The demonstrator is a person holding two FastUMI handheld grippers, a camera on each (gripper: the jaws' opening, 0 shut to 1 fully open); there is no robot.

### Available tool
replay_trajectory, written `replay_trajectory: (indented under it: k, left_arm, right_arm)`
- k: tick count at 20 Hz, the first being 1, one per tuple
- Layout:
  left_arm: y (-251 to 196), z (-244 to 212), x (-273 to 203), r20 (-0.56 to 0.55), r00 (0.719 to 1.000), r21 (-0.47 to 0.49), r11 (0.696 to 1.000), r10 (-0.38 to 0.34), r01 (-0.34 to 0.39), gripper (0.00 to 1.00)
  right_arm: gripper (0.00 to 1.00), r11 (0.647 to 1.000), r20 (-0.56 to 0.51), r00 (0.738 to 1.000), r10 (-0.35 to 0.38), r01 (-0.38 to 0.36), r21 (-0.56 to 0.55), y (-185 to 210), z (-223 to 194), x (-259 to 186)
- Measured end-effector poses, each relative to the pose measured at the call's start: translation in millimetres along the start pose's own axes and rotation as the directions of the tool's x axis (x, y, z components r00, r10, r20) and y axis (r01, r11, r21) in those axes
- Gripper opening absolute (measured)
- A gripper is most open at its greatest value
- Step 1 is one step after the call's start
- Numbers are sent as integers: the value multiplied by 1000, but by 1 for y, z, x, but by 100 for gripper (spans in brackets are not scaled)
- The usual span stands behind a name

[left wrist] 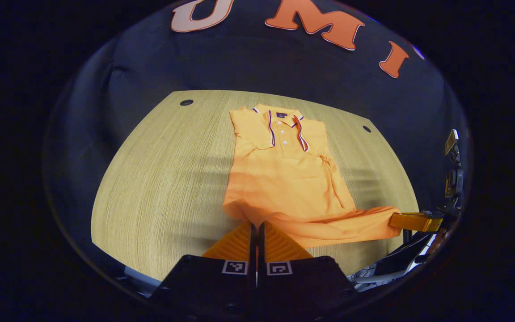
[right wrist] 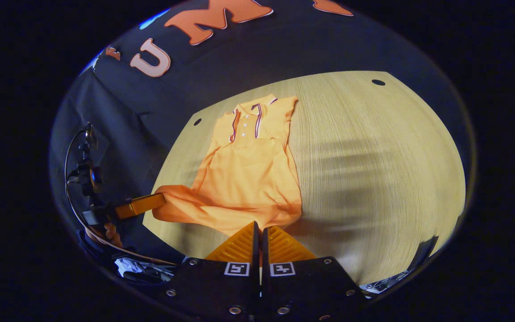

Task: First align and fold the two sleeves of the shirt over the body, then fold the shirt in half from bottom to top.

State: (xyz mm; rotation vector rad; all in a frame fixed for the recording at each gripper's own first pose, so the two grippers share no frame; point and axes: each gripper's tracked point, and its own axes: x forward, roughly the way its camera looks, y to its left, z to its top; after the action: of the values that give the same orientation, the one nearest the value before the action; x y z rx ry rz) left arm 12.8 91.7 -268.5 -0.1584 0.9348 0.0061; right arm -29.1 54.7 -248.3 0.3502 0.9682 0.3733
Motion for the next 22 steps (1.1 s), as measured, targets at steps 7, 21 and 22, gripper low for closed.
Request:
replay_trajectory:
  k: [7, 21, 22]
  left_arm:
    - [-4, 78, 22, 48, 997, 4, 998, -67, 67, 1]
    - [11, 195, 125, 9, 987, -62, 985, -163, 164, 1]
    - [13, 200, 134, -2, 986, -70, 983, -168, 168, 1]
  right_arm:
    - [2, 1000, 62, 998, -26, 25, 16, 1, 64, -39]
    - [2, 991, 51, 991, -126, 123, 56, -3, 181, 63]
    - [2, 989, 48, 989, -138, 135, 62, -6, 190, 71]
